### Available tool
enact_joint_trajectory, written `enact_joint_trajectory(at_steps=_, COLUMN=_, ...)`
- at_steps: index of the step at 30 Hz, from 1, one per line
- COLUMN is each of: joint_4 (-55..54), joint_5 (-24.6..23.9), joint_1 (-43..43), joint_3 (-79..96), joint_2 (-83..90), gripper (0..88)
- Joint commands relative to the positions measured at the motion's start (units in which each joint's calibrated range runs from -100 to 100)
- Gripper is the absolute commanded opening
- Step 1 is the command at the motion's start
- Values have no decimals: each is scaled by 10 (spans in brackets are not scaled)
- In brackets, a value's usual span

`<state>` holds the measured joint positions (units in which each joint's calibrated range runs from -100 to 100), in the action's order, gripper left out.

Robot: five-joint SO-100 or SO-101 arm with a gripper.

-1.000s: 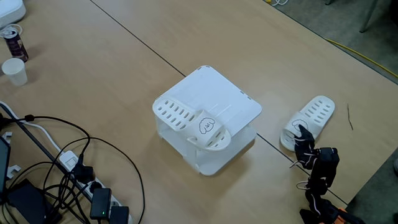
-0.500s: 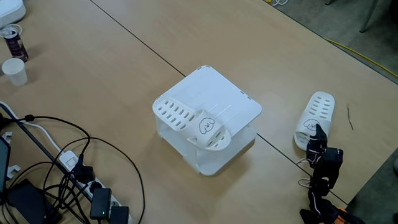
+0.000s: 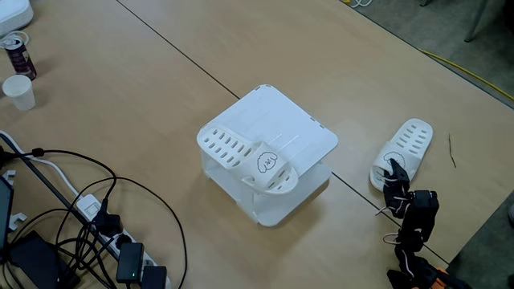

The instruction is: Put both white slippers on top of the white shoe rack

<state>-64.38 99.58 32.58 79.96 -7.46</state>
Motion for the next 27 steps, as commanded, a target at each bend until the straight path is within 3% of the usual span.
enact_joint_trajectory(at_steps=1, joint_4=-11, joint_5=4, joint_1=-6, joint_3=-4, joint_2=-1, gripper=192)
enact_joint_trajectory(at_steps=27, joint_4=-15, joint_5=4, joint_1=34, joint_3=-92, joint_2=-71, gripper=192)
